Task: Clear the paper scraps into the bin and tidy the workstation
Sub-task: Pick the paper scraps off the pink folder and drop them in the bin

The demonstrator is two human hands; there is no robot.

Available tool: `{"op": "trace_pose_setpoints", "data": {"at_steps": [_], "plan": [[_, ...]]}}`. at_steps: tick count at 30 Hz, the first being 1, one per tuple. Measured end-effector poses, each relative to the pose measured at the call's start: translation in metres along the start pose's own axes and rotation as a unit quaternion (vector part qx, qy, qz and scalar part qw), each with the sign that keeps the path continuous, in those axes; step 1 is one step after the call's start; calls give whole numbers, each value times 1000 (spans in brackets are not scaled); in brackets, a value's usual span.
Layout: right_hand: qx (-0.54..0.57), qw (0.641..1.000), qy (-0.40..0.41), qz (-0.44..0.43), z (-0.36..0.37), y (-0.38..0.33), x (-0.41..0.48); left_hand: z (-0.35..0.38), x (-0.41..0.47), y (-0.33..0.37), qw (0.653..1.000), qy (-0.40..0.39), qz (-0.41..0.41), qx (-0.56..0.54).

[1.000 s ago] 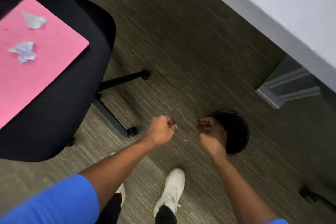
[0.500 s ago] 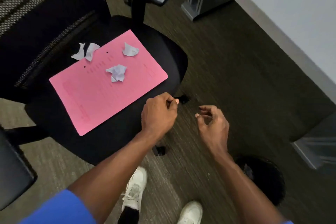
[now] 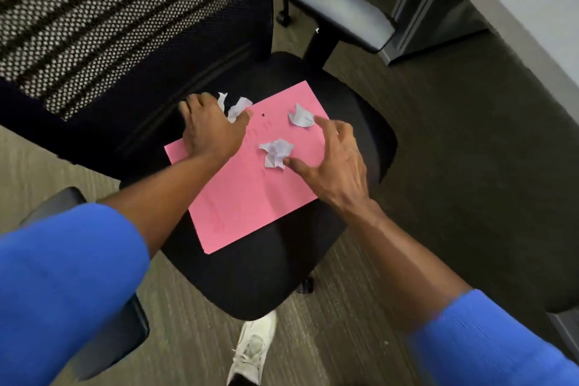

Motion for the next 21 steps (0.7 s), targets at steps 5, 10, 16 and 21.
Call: {"op": "trace_pose_setpoints", "data": {"at_steps": [5, 10, 16, 21], "plan": [[-67, 995, -70, -10, 27, -19, 25, 18, 33, -17, 995, -86, 14, 41], [-140, 982, -123, -24, 38, -26, 40, 29, 42, -22, 992, -105, 31, 63], [-214, 962, -129, -114, 52, -33, 42, 28, 47, -19, 996, -67, 34, 46], [-189, 966, -81, -160, 63, -41, 31, 23, 53, -21, 998, -52, -3, -17]]}}
Point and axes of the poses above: each hand's wrist, its own x-axis towards the middle knuckle, its own z-axis out of the palm, y = z × x, the point moved 4 cm from there along x, towards the middle knuckle, and after that the axes turned 1 degree about -x, right-handed, at the moved point
